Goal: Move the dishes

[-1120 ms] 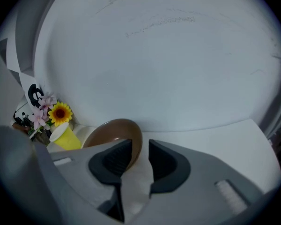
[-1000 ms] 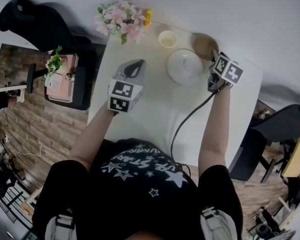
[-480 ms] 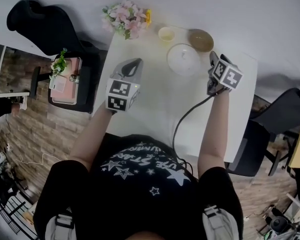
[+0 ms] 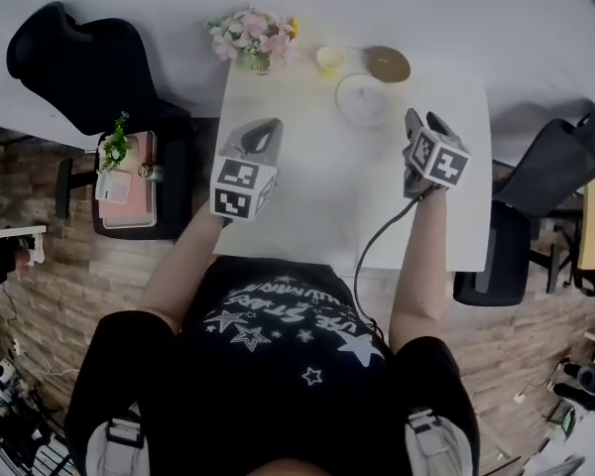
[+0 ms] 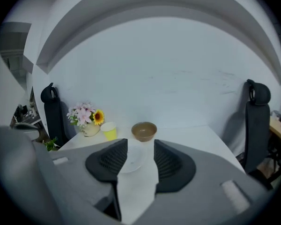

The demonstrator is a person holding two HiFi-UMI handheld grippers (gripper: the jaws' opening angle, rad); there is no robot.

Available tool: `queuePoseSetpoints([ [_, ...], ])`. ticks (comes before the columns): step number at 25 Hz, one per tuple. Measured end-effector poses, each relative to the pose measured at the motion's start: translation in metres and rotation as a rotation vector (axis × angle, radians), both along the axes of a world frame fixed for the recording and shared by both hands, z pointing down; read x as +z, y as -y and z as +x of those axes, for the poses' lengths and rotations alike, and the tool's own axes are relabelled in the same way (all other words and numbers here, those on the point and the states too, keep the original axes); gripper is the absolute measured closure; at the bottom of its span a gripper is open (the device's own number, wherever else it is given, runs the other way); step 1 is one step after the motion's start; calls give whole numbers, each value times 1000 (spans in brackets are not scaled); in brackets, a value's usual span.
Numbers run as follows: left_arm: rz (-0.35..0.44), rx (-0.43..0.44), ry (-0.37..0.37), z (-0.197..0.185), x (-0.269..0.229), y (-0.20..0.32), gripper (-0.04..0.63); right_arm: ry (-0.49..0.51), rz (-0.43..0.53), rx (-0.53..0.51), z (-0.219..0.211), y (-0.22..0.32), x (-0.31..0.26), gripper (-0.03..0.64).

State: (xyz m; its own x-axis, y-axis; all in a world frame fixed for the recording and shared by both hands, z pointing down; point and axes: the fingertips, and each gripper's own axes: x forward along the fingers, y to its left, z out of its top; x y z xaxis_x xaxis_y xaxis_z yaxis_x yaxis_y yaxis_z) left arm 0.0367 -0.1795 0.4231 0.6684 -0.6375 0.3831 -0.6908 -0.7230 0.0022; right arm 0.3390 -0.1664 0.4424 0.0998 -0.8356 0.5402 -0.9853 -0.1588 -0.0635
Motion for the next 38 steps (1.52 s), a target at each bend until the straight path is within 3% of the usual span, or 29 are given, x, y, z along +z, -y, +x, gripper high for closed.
queuePoseSetpoints([
  [7,25,93,-41,-44,-11,-20,584,-47,53,60,-61,-54,-20,476],
  [14,9,174,-60,-98,-4,-47,584,-86,64,157,-123,-104,-23,605],
  [24,-50,302,-44,-170,18,-84,584,-17,36,291,-228,-183,9,612],
  [30,-91,331,-51,-177,27,-91,584,-51,14,305,-251,-213,12,612],
  [38,-104,355,-28,-155,38,-112,584,-27,16,343,-251,-255,25,612],
])
